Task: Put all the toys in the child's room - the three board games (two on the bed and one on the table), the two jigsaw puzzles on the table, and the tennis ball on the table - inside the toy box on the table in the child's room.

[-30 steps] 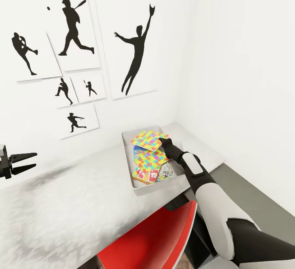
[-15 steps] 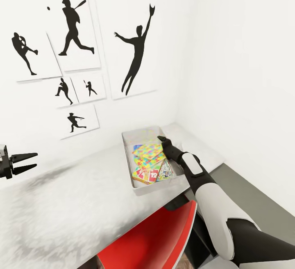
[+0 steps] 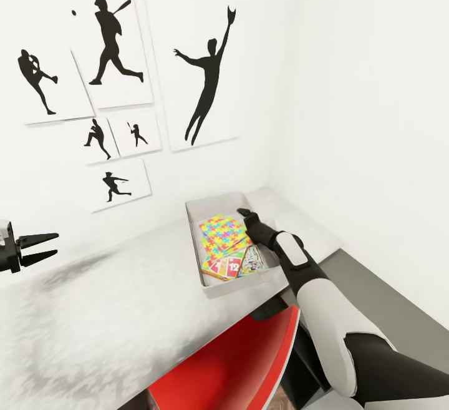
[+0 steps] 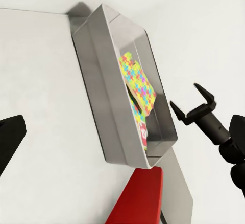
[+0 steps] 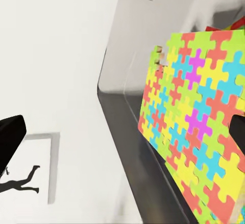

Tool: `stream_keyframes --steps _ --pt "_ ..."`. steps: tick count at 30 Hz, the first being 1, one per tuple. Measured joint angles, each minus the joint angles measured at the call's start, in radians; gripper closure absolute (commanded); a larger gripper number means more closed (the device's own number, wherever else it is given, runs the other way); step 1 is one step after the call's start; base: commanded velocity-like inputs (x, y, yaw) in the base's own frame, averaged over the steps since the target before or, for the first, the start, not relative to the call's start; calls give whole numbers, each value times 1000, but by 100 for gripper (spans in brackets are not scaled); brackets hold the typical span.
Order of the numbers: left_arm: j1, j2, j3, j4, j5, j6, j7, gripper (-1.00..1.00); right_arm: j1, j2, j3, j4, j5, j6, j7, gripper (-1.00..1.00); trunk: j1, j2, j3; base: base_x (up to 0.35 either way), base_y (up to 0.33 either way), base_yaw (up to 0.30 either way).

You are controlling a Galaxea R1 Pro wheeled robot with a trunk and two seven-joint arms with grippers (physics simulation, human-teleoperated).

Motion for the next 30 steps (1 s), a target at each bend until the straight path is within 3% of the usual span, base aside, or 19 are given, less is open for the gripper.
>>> stream_keyframes --steps 4,7,14,21,30 --pt "0 0 0 0 0 0 0 -100 0 0 0 -45 10 117 -91 -100 0 0 0 0 0 0" --pt "0 0 0 0 0 0 0 -100 0 0 1 -155 11 218 -179 -100 0 0 0 0 0 0" --pt "0 -1 0 0 0 0 0 -100 0 0 -2 -303 12 335 -206 -100 0 0 0 0 0 0" --pt "0 -2 -1 0 0 0 0 -100 66 0 -2 -461 14 359 -208 -100 0 0 0 0 0 0" --pt "-24 -23 22 30 14 3 22 -100 107 0 -24 -495 21 374 -200 -100 0 0 0 0 0 0"
